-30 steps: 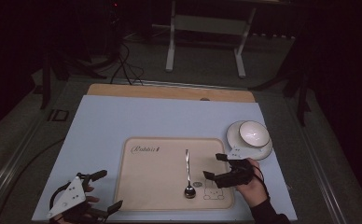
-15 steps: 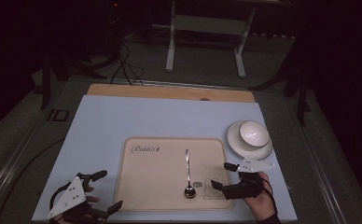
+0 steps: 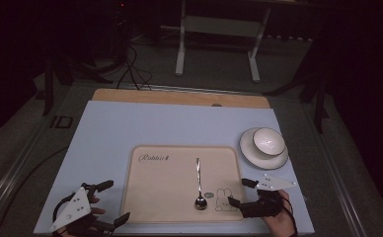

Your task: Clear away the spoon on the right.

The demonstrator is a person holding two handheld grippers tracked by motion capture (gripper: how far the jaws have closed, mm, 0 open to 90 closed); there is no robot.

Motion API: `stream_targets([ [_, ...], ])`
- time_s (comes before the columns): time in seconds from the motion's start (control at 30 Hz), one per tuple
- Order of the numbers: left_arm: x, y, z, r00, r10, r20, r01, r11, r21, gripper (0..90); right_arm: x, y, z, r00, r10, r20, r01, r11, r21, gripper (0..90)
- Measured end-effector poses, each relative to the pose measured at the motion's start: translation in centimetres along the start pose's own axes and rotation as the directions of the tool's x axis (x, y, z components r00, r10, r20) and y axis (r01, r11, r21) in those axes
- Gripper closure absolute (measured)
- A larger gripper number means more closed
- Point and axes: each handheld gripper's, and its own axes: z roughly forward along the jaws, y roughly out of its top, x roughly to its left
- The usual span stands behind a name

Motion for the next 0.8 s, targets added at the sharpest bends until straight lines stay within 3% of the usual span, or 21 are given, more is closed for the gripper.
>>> stream_targets([
  [0.37, 0.0, 0.0, 0.0, 1.0000, 0.005, 0.001, -0.005, 1.0000, 0.002, 0.0, -1.3, -1.4, -0.2, 0.9992, 0.037, 0.014, -0.037, 0.9992, -0.013, 14.1],
  [0.8, 0.0, -0.1, 0.1, 0.9999, 0.001, 0.011, -0.001, 1.0000, 0.003, 0.0, -1.5, -1.9, 0.1, 0.9988, 0.049, 0.007, -0.049, 0.9988, -0.010, 13.8],
])
